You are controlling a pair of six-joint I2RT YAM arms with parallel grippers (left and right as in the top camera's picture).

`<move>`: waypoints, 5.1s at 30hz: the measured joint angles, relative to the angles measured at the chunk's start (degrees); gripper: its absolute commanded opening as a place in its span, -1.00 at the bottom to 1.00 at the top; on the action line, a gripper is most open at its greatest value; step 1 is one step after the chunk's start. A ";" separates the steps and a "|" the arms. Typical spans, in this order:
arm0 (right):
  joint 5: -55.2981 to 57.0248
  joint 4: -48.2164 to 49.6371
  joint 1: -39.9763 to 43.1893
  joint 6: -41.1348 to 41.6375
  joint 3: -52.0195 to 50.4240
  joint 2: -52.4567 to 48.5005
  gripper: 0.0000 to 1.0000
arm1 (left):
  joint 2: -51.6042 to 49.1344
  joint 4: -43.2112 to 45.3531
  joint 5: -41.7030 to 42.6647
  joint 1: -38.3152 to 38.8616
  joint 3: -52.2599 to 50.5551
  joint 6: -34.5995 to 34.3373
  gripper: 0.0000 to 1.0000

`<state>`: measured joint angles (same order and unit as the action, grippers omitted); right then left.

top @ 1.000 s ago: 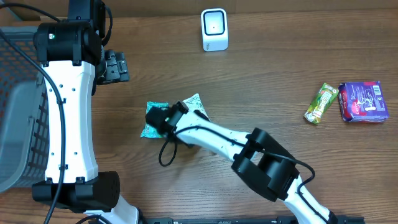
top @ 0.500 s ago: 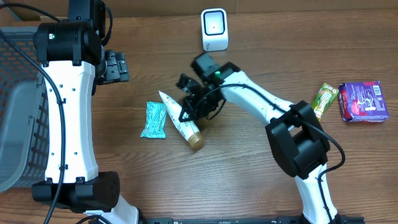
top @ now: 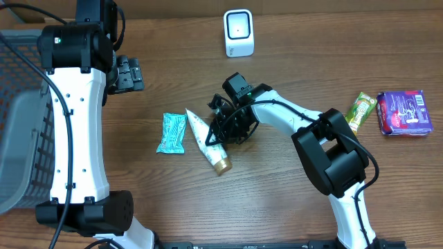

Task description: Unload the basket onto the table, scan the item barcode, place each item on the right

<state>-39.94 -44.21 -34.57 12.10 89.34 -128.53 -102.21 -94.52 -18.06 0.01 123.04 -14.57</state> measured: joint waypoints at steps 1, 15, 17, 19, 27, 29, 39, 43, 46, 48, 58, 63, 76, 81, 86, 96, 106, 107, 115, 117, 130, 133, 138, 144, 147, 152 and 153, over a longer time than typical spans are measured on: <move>-0.13 -0.44 0.09 -0.04 0.31 0.13 1.00 | 0.00 -0.02 0.02 0.00 0.00 0.00 0.99; 27.26 -13.00 0.33 1.49 7.34 1.66 1.00 | 0.00 0.00 0.00 0.00 0.00 0.00 0.99; 32.76 -14.49 0.46 1.42 7.43 1.62 1.00 | 0.00 0.00 0.00 0.00 0.00 0.00 0.99; 37.86 -16.46 0.46 1.40 7.43 1.42 1.00 | 0.00 -0.02 0.02 0.00 0.00 0.00 0.99; 48.72 -23.82 0.42 0.94 12.72 0.52 1.00 | 0.00 -0.02 0.02 0.00 0.00 0.00 0.99; 48.28 -26.62 0.28 -0.11 16.65 0.52 1.00 | 0.00 -0.02 0.00 0.00 0.00 0.00 0.99; 26.60 -29.68 -2.03 -3.63 23.93 0.85 -0.92 | 0.00 -0.02 0.02 0.00 0.00 0.00 0.99; 21.75 -26.95 -2.32 -2.64 21.92 0.87 -0.92 | 0.00 -0.02 0.02 0.00 0.00 0.00 0.99; 20.90 -23.69 -3.04 -0.46 19.82 0.87 -0.92 | 0.00 -0.02 0.02 0.00 0.00 0.00 1.00; 20.96 -21.84 -4.15 1.40 18.82 0.87 -0.92 | 0.00 -0.02 0.02 0.00 0.00 0.00 0.99; 24.96 -18.05 -9.51 6.78 16.98 0.85 -0.92 | 0.00 -0.02 0.02 0.00 0.00 0.00 0.99; 27.85 -17.68 -9.29 8.26 16.98 0.74 -0.93 | 0.00 0.00 0.02 0.00 0.00 0.00 0.99; 34.29 -16.26 -8.66 10.19 16.98 -2.99 -0.92 | 0.00 -0.02 0.02 0.00 0.00 0.00 0.99; 34.82 -17.51 -8.52 9.94 17.75 -3.32 -0.78 | 0.00 -0.02 0.02 0.00 0.00 0.00 1.00; 33.51 -23.45 -7.91 6.67 23.54 -3.32 -0.65 | 0.00 -0.02 0.02 0.00 0.00 0.00 0.99; 20.17 -24.02 -9.77 4.17 25.68 -2.23 -0.92 | 0.00 -0.02 0.00 0.00 0.00 0.00 0.99; 18.49 -19.50 -13.90 7.78 18.71 -2.23 -0.92 | 0.00 0.00 0.02 0.00 0.00 0.00 0.99; 19.34 -18.91 -14.10 8.61 17.79 -2.23 -0.92 | 0.00 0.00 0.02 0.00 0.00 0.00 0.99; 27.50 -18.97 -13.84 13.40 12.74 -2.23 -0.93 | 0.00 -0.02 0.02 0.00 0.00 0.00 0.99; 29.86 -20.46 -13.11 13.77 12.74 -2.23 -0.93 | 0.00 -0.02 0.02 0.00 0.00 0.00 0.99; 44.70 -15.15 3.74 6.84 12.41 -1.62 -0.92 | 0.00 0.00 0.02 0.00 0.00 0.00 0.99; 42.25 -10.67 8.39 4.28 12.44 -0.46 -0.83 | 0.00 -0.02 0.02 0.00 0.00 0.00 1.00; 33.31 -9.81 12.83 2.54 12.68 3.08 -0.46 | 0.00 -0.02 0.02 0.00 0.00 0.00 1.00; 22.10 -5.92 9.51 5.09 13.09 6.80 -0.16 | 0.00 -0.02 0.02 0.00 0.00 0.00 0.99; 21.55 0.37 5.79 8.66 13.00 6.99 0.01 | 0.00 -0.02 0.00 0.00 0.00 0.00 0.99; 27.28 9.79 -0.37 13.68 12.13 6.91 0.11 | 0.00 -0.02 0.02 0.00 0.00 0.00 1.00; 28.68 11.21 -1.22 14.23 12.04 6.75 0.11 | 0.00 0.00 0.02 0.00 0.00 0.00 1.00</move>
<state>-11.27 -32.99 -35.79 26.33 101.38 -121.78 -102.21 -94.52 -18.04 0.01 123.04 -14.57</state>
